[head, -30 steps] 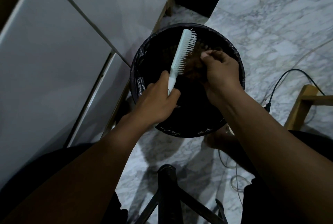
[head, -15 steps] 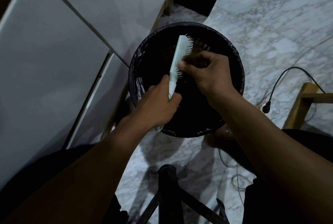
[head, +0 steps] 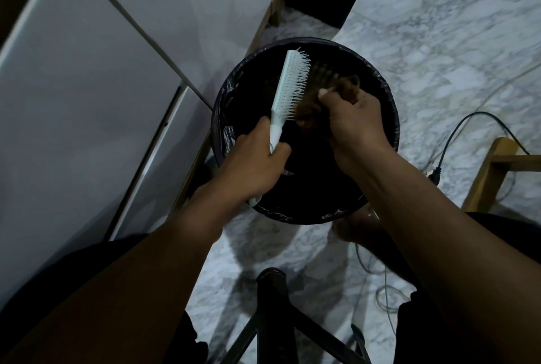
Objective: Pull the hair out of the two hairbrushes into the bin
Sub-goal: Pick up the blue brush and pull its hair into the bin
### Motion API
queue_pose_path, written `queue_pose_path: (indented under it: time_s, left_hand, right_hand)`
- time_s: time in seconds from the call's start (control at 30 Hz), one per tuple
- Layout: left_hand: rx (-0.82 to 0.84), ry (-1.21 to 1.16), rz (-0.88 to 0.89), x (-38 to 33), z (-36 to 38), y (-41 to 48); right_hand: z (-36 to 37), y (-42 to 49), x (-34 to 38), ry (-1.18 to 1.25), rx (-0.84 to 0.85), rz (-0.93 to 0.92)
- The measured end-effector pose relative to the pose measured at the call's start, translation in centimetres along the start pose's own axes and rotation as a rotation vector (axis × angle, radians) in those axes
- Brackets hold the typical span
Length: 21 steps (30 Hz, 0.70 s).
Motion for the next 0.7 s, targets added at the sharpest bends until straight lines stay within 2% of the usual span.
queue_pose_path:
  time_s: [0.17, 0.23, 0.33, 0.4, 0.53, 0.7]
  left_hand:
    - [-0.035, 0.023, -0.056, 0.8, -0.3, 0.5]
    - [-0.039, 0.028, -0.055, 0.8, -0.3, 0.5]
    - [-0.057, 0.038, -0.068, 0.9, -0.6, 0.5]
    - [-0.075, 0.040, -0.066, 0.9, -0.8, 0.5]
    - [-0.049, 0.018, -0.045, 0.8, -0.6, 0.5]
    - [0.083, -0.155, -0.029, 0.5, 0.4, 0.6]
  right_hand:
    - [-1.2, 0.8, 0.3, 0.015, -0.053, 0.028]
    - [-1.9, 1.4, 0.2, -0.132, -0.052, 0.016]
    - [-1.9, 1.5, -0.1, -0.425, 0.037, 0.008]
    - [-1.4, 1.0, -0.2, -0.511, 0.094, 0.008]
    - [-0.9, 1.0, -0.2, -0.470, 0.120, -0.011]
    - [-0.1, 0.7, -0.6, -0.174, 0.154, 0.009]
Point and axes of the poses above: each hand's wrist, its own y-axis towards the middle knuckle, its own z-axis out of the palm, x = y × z, the point moved 7 cm from there along y, towards the middle knuckle, and after that the axes turned 11 degrees about -z, right-handed, at the moved point
